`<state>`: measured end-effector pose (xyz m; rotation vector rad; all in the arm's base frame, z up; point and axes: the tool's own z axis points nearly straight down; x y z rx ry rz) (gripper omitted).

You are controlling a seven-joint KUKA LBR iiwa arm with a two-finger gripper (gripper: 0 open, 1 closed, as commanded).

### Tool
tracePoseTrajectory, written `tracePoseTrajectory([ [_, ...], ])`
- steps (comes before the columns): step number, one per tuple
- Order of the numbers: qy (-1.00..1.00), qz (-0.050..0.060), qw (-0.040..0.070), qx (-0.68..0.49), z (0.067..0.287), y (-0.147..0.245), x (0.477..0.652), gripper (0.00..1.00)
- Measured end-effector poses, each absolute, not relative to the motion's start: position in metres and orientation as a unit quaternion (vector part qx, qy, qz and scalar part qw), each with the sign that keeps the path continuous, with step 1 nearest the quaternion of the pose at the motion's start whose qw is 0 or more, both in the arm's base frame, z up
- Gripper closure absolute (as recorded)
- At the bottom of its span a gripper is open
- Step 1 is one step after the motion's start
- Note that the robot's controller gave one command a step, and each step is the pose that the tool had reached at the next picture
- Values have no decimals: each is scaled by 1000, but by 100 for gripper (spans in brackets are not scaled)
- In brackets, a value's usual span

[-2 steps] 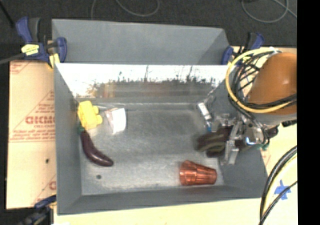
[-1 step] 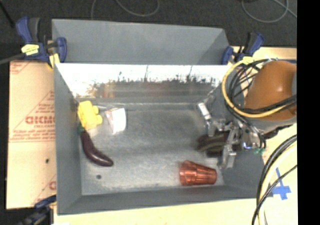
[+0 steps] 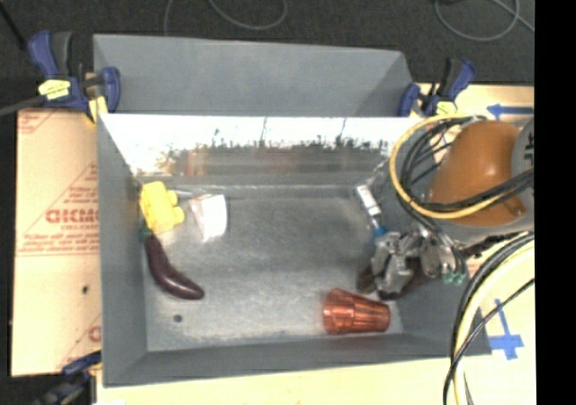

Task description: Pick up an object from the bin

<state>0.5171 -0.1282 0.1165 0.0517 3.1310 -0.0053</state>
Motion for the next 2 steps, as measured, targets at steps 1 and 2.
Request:
tracePoseTrajectory([
  [1, 1000, -2, 5, 16, 116, -128, 517, 100],
  [2, 1000, -2, 7, 7, 210, -132, 518, 100],
])
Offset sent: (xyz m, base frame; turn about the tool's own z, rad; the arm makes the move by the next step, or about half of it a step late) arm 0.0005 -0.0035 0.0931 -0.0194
